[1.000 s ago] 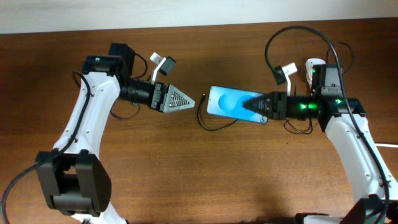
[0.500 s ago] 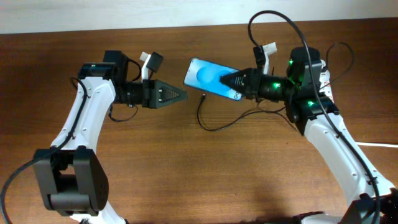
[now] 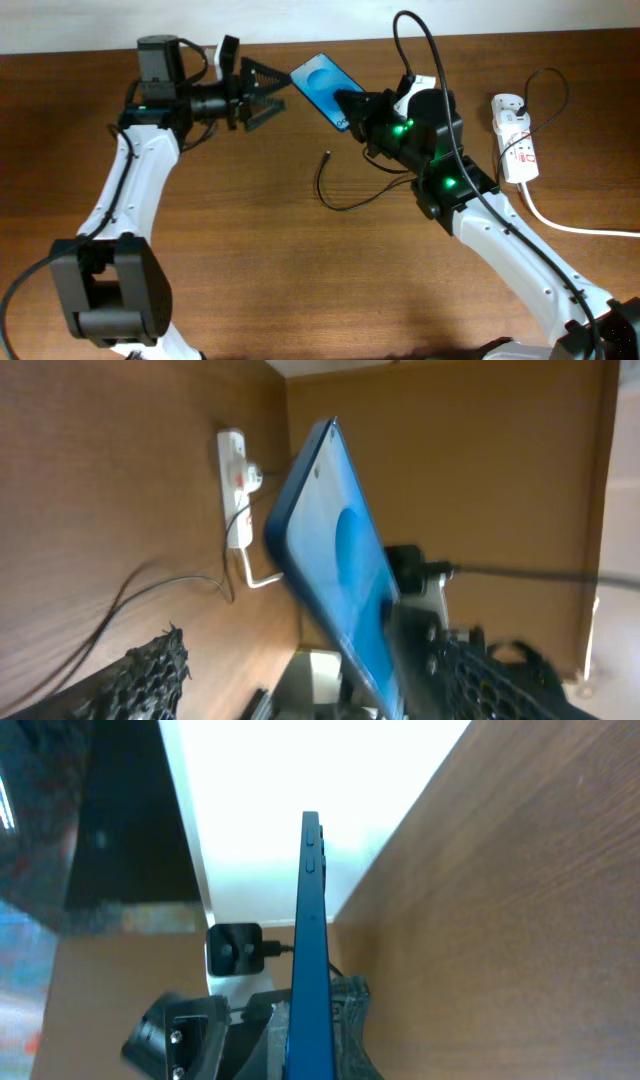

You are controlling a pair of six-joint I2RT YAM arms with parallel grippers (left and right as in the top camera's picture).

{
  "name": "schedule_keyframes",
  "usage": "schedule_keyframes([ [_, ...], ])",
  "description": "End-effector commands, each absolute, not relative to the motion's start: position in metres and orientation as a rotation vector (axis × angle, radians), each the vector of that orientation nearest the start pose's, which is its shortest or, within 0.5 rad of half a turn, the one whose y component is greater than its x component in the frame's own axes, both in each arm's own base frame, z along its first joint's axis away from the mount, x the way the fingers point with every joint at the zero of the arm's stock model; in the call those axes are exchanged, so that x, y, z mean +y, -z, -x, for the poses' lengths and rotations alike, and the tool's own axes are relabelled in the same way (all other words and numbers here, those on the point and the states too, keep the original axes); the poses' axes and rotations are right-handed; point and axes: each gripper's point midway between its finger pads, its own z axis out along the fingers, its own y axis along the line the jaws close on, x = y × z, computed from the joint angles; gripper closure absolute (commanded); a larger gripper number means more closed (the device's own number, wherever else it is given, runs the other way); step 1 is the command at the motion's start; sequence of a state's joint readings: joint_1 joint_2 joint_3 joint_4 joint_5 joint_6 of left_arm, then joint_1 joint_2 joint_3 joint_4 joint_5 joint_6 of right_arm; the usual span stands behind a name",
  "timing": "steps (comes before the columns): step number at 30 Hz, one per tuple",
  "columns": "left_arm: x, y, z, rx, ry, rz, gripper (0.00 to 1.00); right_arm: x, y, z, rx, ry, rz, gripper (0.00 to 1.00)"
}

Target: Plug charger to phone and switch on socket

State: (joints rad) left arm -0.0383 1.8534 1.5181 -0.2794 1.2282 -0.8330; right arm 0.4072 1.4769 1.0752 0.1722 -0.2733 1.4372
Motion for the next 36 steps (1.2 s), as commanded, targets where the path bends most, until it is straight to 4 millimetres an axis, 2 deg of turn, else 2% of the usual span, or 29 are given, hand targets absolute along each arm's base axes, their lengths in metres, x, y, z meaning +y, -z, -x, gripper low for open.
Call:
schedule_keyframes([
  [1, -0.204, -0.291, -0.45, 2.237, 1.879, 0.209, 0.21, 0.241, -0.299, -0.421, 1.823, -1.505, -0.888, 0.96],
  [4, -0.216, -0.303, -0.45, 2.21, 1.924, 0.21, 0.32, 0.257, -0.285, -0.425, 1.797, -1.593, -1.058, 0.96],
  [8, -0.215, -0.302, -0.454, 2.206, 1.907, 0.238, 0.37, 0.274, -0.287, -0.424, 1.774, -1.669, -1.053, 0.96],
  [10, -0.215, -0.302, -0.455, 2.208, 1.904, 0.25, 0.38, 0.275, -0.293, -0.425, 1.753, -1.688, -1.036, 0.96],
  [15, -0.221, -0.3, -0.456, 2.21, 1.887, 0.258, 0.49, 0.279, -0.296, -0.421, 1.764, -1.735, -1.035, 0.96],
  [22, -0.221, -0.297, -0.462, 2.201, 1.843, 0.297, 0.96, 0.284, -0.295, -0.417, 1.795, -1.756, -1.015, 0.96],
  [24, -0.221, -0.297, -0.462, 2.201, 1.843, 0.297, 1.0, 0.285, -0.295, -0.417, 1.799, -1.76, -1.012, 0.95],
  [25, -0.221, -0.297, -0.462, 2.201, 1.843, 0.297, 1.0, 0.285, -0.295, -0.417, 1.799, -1.76, -1.012, 0.89],
  [27, -0.221, -0.297, -0.462, 2.201, 1.843, 0.297, 1.0, 0.285, -0.295, -0.417, 1.799, -1.76, -1.011, 0.68],
  [29, -0.213, -0.297, -0.466, 2.183, 1.814, 0.268, 1.0, 0.285, -0.293, -0.416, 1.809, -1.75, -1.013, 0.43],
  [30, -0.204, -0.292, -0.468, 2.185, 1.782, 0.259, 1.0, 0.283, -0.286, -0.416, 1.842, -1.705, -0.996, 0.33],
  [32, -0.18, -0.274, -0.469, 2.232, 1.708, 0.292, 1.0, 0.281, -0.264, -0.413, 1.939, -1.583, -0.947, 0.26],
  [33, -0.158, -0.258, -0.469, 2.27, 1.635, 0.332, 1.0, 0.279, -0.251, -0.41, 2.003, -1.499, -0.891, 0.21],
  [34, -0.136, -0.246, -0.469, 2.29, 1.565, 0.345, 1.0, 0.277, -0.239, -0.406, 2.072, -1.392, -0.774, 0.14],
  [35, -0.115, -0.237, -0.466, 2.305, 1.515, 0.336, 1.0, 0.274, -0.217, -0.397, 2.181, -1.242, -0.607, 0.08],
  [36, -0.102, -0.232, -0.46, 2.313, 1.5, 0.309, 1.0, 0.27, -0.201, -0.39, 2.258, -1.135, -0.49, 0.07],
])
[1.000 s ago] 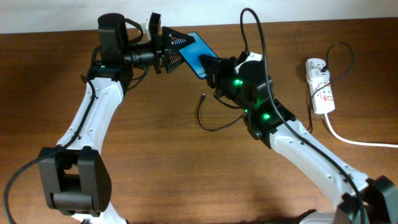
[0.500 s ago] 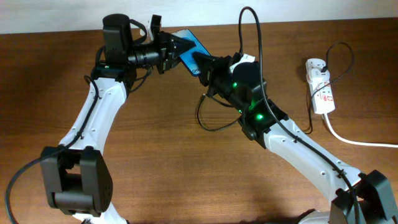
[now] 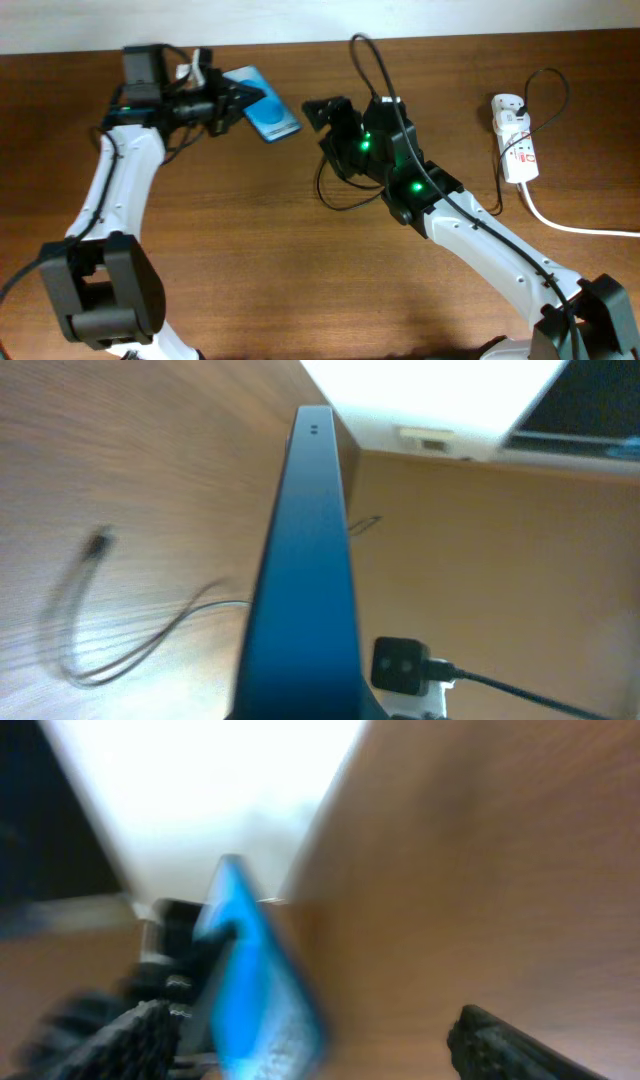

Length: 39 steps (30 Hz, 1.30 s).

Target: Plug charger to phone and switch on socket

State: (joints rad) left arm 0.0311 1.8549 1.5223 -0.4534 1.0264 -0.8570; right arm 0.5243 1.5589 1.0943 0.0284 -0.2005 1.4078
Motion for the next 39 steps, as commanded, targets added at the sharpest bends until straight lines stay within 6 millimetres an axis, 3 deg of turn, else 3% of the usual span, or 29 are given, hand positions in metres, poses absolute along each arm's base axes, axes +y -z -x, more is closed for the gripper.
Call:
schedule_keyframes([
  [1, -0.093, -0.229, -0.453, 2.316, 1.497, 0.262, 1.0, 0.266, -0.186, -0.38, 2.337, -1.048, -0.375, 0.07],
  [3, -0.082, -0.221, -0.443, 2.344, 1.466, 0.224, 1.0, 0.272, -0.171, -0.357, 2.427, -0.988, -0.046, 0.16],
  [6, -0.08, -0.213, -0.43, 2.375, 1.44, 0.144, 1.0, 0.254, -0.155, -0.342, 2.562, -0.888, -0.004, 0.23],
  [8, -0.081, -0.21, -0.425, 2.39, 1.442, 0.134, 1.0, 0.24, -0.173, -0.35, 2.597, -0.812, -0.034, 0.23],
  [10, -0.081, -0.21, -0.425, 2.391, 1.443, 0.135, 1.0, 0.234, -0.176, -0.367, 2.622, -0.788, -0.08, 0.28],
  [12, -0.081, -0.21, -0.425, 2.391, 1.443, 0.135, 1.0, 0.241, -0.166, -0.394, 2.69, -0.757, -0.114, 0.43],
  [13, -0.081, -0.21, -0.425, 2.392, 1.444, 0.136, 1.0, 0.246, -0.159, -0.404, 2.705, -0.751, -0.12, 0.45],
  [15, -0.081, -0.21, -0.424, 2.396, 1.446, 0.141, 1.0, 0.254, -0.131, -0.424, 2.752, -0.749, -0.222, 0.62],
  [16, -0.081, -0.21, -0.424, 2.396, 1.446, 0.141, 1.0, 0.256, -0.119, -0.427, 2.768, -0.747, -0.258, 0.62],
  [19, -0.081, -0.21, -0.424, 2.396, 1.446, 0.141, 1.0, 0.257, -0.066, -0.431, 2.852, -0.704, -0.346, 0.66],
  [24, -0.081, -0.21, -0.424, 2.396, 1.446, 0.141, 1.0, 0.26, -0.018, -0.436, 2.897, -0.68, -0.404, 0.67],
  [32, -0.081, -0.21, -0.424, 2.397, 1.444, 0.142, 1.0, 0.257, 0.022, -0.437, 2.932, -0.622, -0.423, 0.68],
  [34, -0.081, -0.209, -0.424, 2.398, 1.441, 0.143, 1.0, 0.256, 0.023, -0.435, 2.94, -0.616, -0.425, 0.75],
  [36, -0.081, -0.209, -0.424, 2.398, 1.441, 0.143, 1.0, 0.246, 0.028, -0.429, 2.968, -0.535, -0.427, 0.96],
  [37, -0.081, -0.209, -0.424, 2.398, 1.441, 0.143, 1.0, 0.245, 0.028, -0.428, 2.975, -0.52, -0.352, 0.96],
  [39, -0.081, -0.209, -0.424, 2.398, 1.441, 0.143, 1.0, 0.252, 0.022, -0.425, 2.966, -0.567, -0.021, 0.96],
])
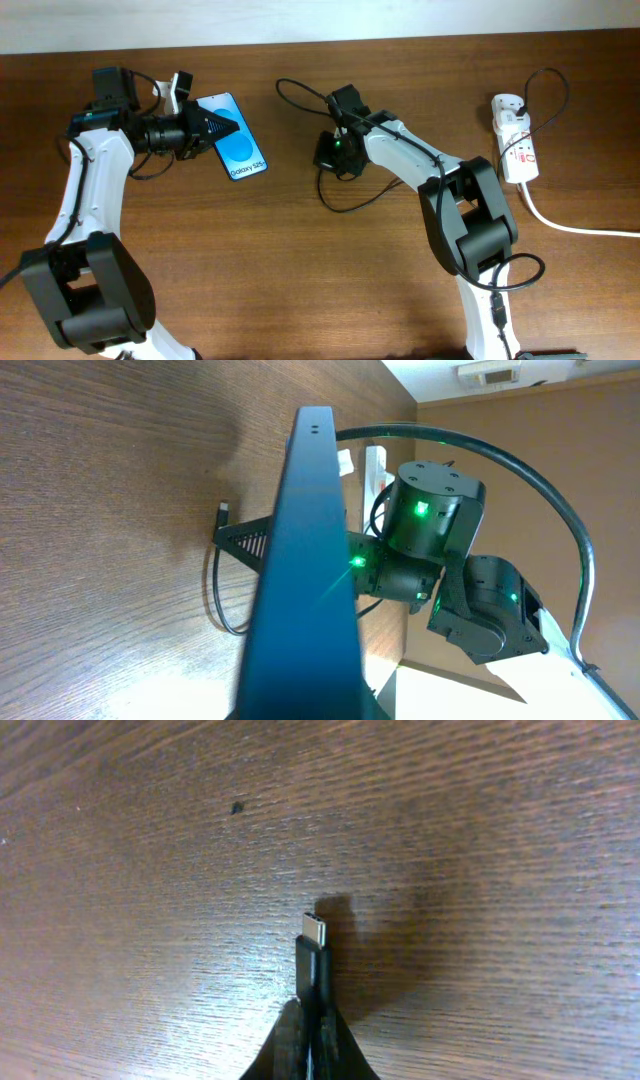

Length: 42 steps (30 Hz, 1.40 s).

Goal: Plug charger to phone and switch on socket
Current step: 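Grasp the black cable's USB-C plug with the right gripper, then push the USB-C plug up into the phone's bottom port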

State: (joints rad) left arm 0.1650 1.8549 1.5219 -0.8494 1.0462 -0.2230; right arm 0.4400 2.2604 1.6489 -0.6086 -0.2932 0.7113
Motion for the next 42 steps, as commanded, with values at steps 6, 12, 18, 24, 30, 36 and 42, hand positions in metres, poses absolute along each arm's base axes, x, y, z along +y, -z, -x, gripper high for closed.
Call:
schedule_keyframes([
  [6, -0.079, -0.207, -0.425, 2.406, 1.422, 0.148, 1.0, 0.254, -0.152, -0.409, 2.532, -1.195, 0.571, 0.96],
  [12, -0.095, -0.228, -0.416, 2.294, 1.563, -0.014, 1.0, 0.225, -0.275, -0.303, 2.42, -1.249, 0.755, 0.96],
  [18, -0.107, -0.271, -0.407, 2.059, 1.812, -0.177, 1.0, 0.268, -0.261, -0.264, 2.438, -1.387, 0.745, 0.96],
  [24, -0.108, -0.288, -0.409, 1.99, 1.902, -0.207, 1.0, 0.325, -0.239, -0.263, 2.489, -1.387, 0.575, 0.96],
  [30, -0.108, -0.291, -0.407, 1.982, 1.929, -0.205, 1.0, 0.351, -0.229, -0.285, 2.434, -1.413, 0.546, 0.96],
  [36, -0.117, -0.29, -0.404, 1.991, 1.944, -0.223, 1.0, 0.356, -0.238, -0.292, 2.365, -1.422, 0.565, 0.96],
  [42, -0.119, -0.29, -0.404, 1.992, 1.947, -0.228, 1.0, 0.355, -0.238, -0.296, 2.356, -1.399, 0.554, 0.96],
])
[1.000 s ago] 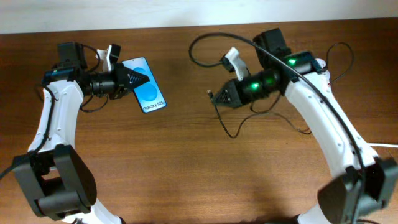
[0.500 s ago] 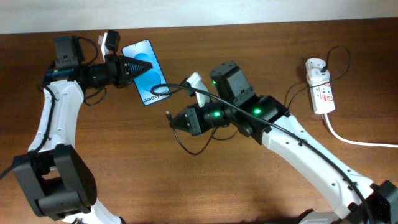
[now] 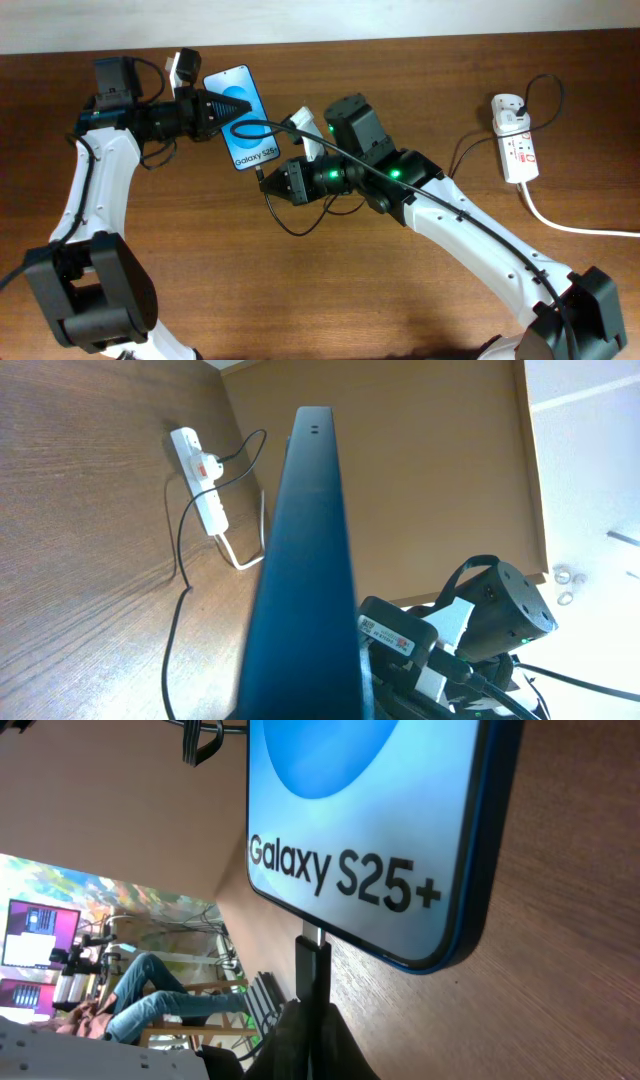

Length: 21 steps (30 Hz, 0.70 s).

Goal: Plug charger to phone and switch on socket
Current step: 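Push the USB-C plug up into the phone's bottom port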

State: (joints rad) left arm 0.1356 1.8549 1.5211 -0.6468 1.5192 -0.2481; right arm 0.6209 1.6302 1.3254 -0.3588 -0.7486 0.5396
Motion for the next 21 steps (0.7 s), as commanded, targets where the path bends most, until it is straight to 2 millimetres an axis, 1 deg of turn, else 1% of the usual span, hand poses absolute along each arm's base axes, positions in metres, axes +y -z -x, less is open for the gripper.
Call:
schedule_keyframes([
  [1, -0.119, -0.29, -0.404, 1.992, 1.947, -0.228, 1.0, 0.355, -0.238, -0.297, 2.355, -1.395, 0.552, 0.96],
  [10, -0.119, -0.29, -0.403, 1.994, 1.951, -0.224, 1.0, 0.351, -0.233, -0.308, 2.356, -1.314, 0.512, 0.96],
  [15, -0.118, -0.289, -0.404, 2.004, 1.945, -0.207, 1.0, 0.349, -0.23, -0.306, 2.374, -1.311, 0.514, 0.96],
  [18, -0.112, -0.289, -0.406, 2.0, 1.935, -0.192, 1.0, 0.353, -0.233, -0.29, 2.318, -1.355, 0.695, 0.96],
  [21, -0.111, -0.288, -0.407, 2.006, 1.926, -0.187, 1.0, 0.35, -0.232, -0.282, 2.292, -1.335, 0.786, 0.96],
])
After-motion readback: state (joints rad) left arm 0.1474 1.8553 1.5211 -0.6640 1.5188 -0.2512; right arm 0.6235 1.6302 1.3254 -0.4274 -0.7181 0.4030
